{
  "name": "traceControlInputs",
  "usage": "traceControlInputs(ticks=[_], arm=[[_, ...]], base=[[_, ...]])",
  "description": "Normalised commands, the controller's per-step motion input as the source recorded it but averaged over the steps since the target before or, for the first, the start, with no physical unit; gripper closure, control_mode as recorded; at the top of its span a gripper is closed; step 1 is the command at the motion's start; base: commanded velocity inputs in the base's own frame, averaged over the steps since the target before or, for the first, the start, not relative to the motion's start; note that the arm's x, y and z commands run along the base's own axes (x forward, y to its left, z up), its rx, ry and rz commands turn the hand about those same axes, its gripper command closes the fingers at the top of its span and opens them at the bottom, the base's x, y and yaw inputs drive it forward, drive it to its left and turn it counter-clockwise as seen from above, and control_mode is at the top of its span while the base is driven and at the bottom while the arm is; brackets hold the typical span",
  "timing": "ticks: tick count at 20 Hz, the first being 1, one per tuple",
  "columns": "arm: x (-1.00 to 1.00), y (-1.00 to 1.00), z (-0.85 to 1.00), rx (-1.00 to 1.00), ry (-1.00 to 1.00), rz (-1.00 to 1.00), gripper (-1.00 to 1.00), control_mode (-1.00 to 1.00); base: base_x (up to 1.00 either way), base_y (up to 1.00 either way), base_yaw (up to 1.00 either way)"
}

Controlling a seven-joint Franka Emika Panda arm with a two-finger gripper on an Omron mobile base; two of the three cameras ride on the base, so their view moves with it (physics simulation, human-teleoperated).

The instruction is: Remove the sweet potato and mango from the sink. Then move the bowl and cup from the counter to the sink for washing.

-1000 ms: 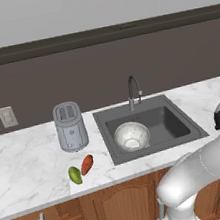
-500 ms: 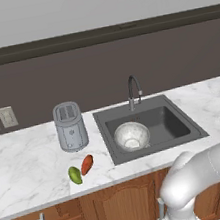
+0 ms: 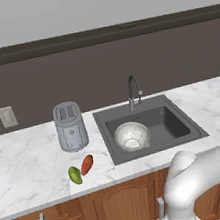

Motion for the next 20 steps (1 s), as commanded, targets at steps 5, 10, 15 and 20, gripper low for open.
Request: traceControlInputs(ticks=[5,10,15,20], arm=[[0.05,-0.12,0.0,0.0,0.06,0.01,-1.0,-1.0],[0.06,-0.1,0.0,0.0,0.03,0.02,-1.0,-1.0],[0.07,-0.1,-0.01,0.0,0.02,0.03,-1.0,-1.0],[0.07,-0.09,-0.04,0.0,0.02,0.04,-1.0,-1.0]], base=[[0.0,0.0,0.0],[0.0,0.0,0.0],[0.0,0.0,0.0],[0.0,0.0,0.0]])
